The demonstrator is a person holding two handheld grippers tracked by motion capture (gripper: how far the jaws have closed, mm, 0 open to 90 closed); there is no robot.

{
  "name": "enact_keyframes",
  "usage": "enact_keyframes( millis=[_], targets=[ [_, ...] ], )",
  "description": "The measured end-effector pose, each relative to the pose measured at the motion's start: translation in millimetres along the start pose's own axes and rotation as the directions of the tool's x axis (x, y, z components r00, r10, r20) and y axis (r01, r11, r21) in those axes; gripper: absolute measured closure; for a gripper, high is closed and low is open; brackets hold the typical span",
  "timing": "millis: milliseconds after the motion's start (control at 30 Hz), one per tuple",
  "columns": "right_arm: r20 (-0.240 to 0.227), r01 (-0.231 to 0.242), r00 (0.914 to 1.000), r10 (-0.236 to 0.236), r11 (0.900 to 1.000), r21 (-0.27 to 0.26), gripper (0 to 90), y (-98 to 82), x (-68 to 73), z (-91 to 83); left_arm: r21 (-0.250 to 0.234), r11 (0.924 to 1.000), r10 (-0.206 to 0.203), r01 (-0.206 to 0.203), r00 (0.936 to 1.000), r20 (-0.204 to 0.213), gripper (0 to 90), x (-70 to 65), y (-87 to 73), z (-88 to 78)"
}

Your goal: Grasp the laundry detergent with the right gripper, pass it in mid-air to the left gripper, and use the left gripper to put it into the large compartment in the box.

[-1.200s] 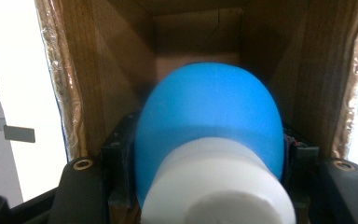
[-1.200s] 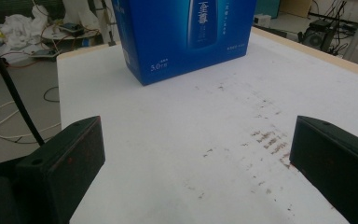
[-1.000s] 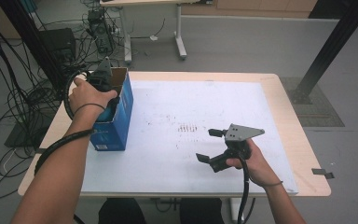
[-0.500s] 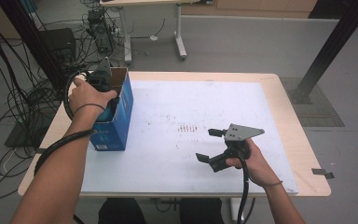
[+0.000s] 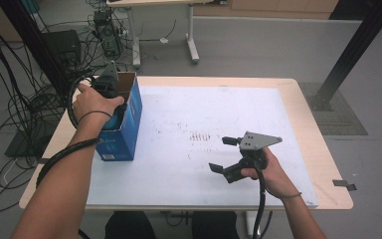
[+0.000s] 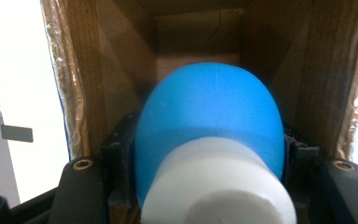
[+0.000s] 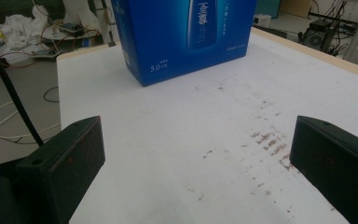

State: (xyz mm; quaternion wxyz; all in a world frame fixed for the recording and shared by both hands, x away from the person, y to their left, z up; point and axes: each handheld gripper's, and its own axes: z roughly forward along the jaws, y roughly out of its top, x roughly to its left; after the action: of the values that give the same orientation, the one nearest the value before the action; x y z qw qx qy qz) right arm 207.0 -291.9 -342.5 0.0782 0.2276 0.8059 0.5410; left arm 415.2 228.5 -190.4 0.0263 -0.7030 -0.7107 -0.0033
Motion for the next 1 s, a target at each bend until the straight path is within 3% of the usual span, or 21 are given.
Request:
enact_keyframes(
  millis=[1000],
  targets=[
    [-0.006,-0.004,1.0,0.004,1.0,0.008,3.2,0.4,-1.5,2.0,-0.001,1.0,-0.003,0.003,1.0,0.002,37.7,0.7,-0.1,0.6]
  ],
)
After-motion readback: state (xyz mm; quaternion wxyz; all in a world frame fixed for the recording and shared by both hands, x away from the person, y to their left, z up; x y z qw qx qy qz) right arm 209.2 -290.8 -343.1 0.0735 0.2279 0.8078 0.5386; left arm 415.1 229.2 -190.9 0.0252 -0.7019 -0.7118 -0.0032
